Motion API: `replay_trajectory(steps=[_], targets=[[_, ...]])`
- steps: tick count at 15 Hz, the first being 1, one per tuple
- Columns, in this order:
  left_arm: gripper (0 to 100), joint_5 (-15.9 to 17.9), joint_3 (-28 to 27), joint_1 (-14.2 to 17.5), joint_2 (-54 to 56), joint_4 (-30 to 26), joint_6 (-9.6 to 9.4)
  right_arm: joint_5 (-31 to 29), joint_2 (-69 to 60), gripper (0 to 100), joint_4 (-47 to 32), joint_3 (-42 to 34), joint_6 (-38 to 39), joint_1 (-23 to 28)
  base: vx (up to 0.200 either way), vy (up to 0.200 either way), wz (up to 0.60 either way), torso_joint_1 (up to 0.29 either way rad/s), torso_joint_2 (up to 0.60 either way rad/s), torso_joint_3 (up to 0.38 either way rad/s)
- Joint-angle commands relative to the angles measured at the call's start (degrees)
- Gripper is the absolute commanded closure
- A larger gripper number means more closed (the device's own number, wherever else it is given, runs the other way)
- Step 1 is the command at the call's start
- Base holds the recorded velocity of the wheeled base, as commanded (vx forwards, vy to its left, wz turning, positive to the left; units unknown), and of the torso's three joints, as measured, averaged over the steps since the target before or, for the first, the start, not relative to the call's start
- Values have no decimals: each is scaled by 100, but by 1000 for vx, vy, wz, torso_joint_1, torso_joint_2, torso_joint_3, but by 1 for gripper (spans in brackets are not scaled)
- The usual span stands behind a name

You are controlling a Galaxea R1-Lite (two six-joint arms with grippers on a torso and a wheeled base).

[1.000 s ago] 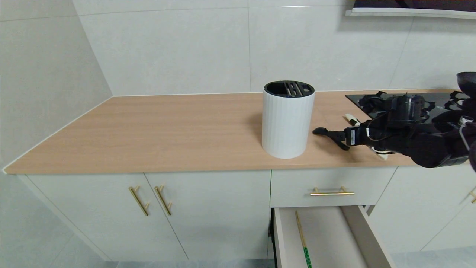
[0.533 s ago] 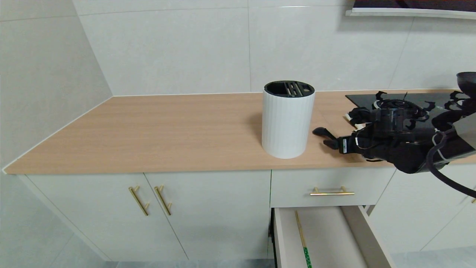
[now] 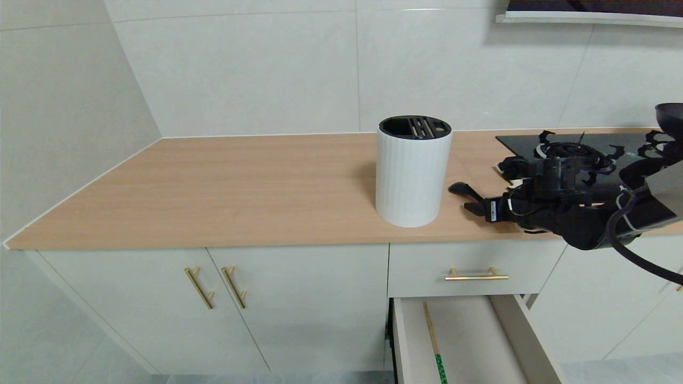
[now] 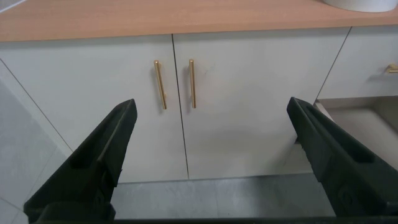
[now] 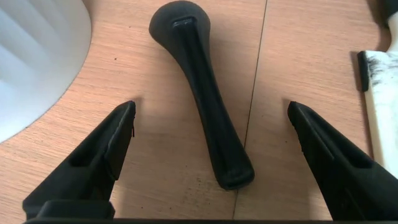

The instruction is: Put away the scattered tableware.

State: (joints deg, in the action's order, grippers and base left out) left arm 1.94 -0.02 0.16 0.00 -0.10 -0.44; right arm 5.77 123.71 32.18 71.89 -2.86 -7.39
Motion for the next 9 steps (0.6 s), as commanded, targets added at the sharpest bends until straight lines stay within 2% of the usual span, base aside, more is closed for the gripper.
replay_trajectory(steps=[1,9], targets=[[0,0,2,2,0,1,0,3,4,100,-2,9,-4,-8,0,0,0,0,0,0],[0,0,2,2,0,1,0,3,-128,100,-54,-17,5,-26,0,0,0,0,0,0]])
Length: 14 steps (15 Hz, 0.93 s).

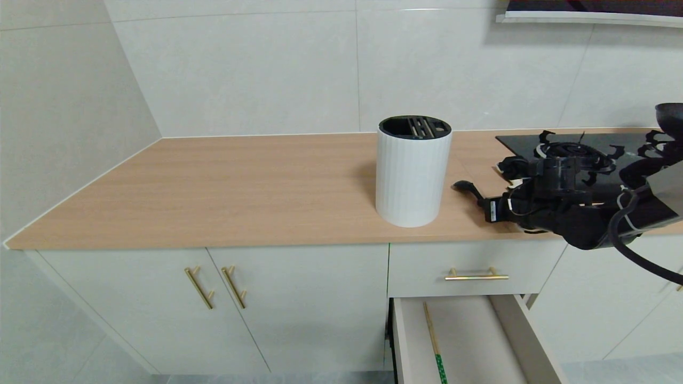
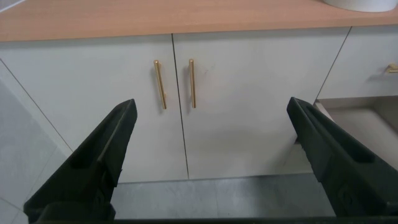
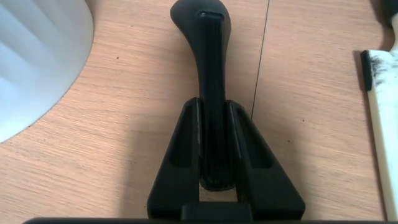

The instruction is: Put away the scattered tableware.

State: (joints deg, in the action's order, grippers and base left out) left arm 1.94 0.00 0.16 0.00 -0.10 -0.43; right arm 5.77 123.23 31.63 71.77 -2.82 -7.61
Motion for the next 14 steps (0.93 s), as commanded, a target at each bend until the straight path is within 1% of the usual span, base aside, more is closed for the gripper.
replay_trajectory(steps=[1,2,3,5,6,9,10,11,12,13,14], targets=[[0,0,0,2,0,1,-1,3,-115,100,1,-5,9,-13,0,0,0,0,0,0],[0,0,0,2,0,1,-1,3,-203,100,-26,-22,27,-22,0,0,0,0,0,0],[0,0,0,2,0,10,-1,3,-379,100,-228,-22,159,-48,0,0,0,0,0,0],[0,0,0,2,0,1,-1,-5,-836,100,-984,4,422,-224,0,0,0,0,0,0],[0,0,0,2,0,1,-1,-5,-1144,100,-1494,13,545,-347,0,0,0,0,0,0],[0,0,0,2,0,1,-1,-102,-1917,100,-2337,-93,739,-698,0,0,0,0,0,0],[0,0,0,2,0,1,-1,-172,-2031,100,-2452,-137,809,-769,0,0,0,0,0,0],[0,0,0,2,0,10,8,-471,-2339,100,-2689,-365,1108,-1032,0,0,0,0,0,0],[0,0,0,2,0,1,-1,-700,-2489,100,-2689,-541,1213,-1138,0,0,0,0,0,0],[0,0,-9,2,0,1,8,-928,-2656,100,-2662,-725,1222,-1155,0,0,0,0,0,0],[0,0,0,2,0,1,8,-1007,-2752,100,-2654,-831,1231,-1155,0,0,0,0,0,0]])
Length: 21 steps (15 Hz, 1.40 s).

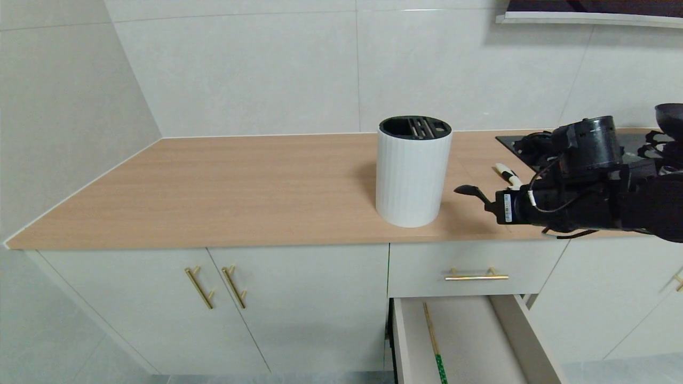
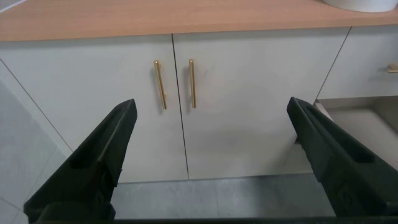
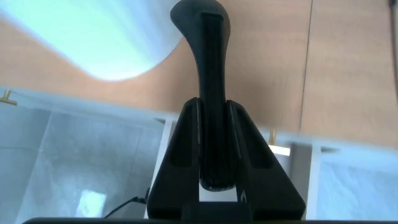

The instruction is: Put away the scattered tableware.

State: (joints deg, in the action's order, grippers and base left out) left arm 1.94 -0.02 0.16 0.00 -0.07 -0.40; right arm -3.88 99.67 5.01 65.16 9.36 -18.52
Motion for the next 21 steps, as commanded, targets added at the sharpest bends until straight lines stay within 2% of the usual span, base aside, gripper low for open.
replay_trajectory(steps=[1,4,8,12,17,21], targets=[[0,0,2,2,0,-1,5,-78,-598,100,18,-337,22,-64,0,0,0,0,0,0],[0,0,2,2,0,-1,-4,-148,-1125,100,18,-1067,118,-64,0,0,0,0,0,0],[0,0,2,2,0,-1,-4,-157,-1363,100,97,-1647,118,-64,0,0,0,0,0,0],[0,0,2,2,0,7,5,-210,-1600,100,492,-2420,75,-196,0,0,0,0,0,0],[0,0,2,2,0,-1,5,-219,-1565,100,782,-2482,57,-196,0,0,0,-21,41,28],[0,0,2,2,0,-1,-4,-210,-1521,100,782,-2499,57,-214,0,0,0,-183,426,239]])
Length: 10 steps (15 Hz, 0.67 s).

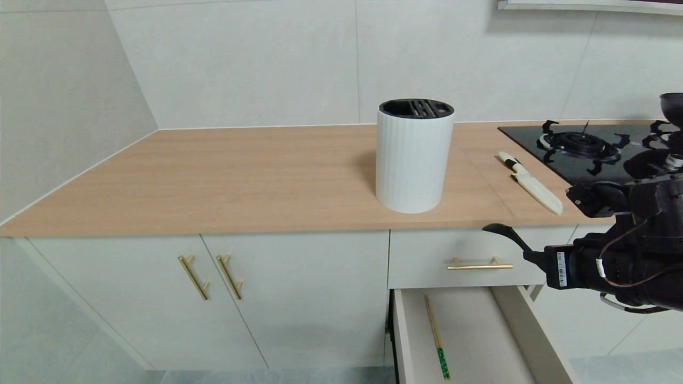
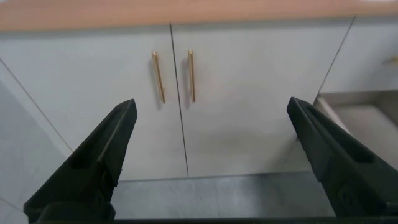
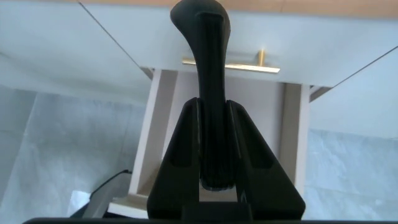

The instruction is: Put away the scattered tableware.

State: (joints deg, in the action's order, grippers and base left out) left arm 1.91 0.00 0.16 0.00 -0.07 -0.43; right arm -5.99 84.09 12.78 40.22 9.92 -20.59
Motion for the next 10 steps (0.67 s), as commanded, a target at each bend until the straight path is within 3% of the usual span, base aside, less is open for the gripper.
replay_trajectory(steps=[1,10], targets=[[0,2,0,2,0,-1,-1,1,64,100,-3,-5,10,-6,0,0,0,-203,486,281],[0,2,-9,2,0,-1,-1,1,318,100,6,-40,10,-33,0,0,0,-191,480,287]])
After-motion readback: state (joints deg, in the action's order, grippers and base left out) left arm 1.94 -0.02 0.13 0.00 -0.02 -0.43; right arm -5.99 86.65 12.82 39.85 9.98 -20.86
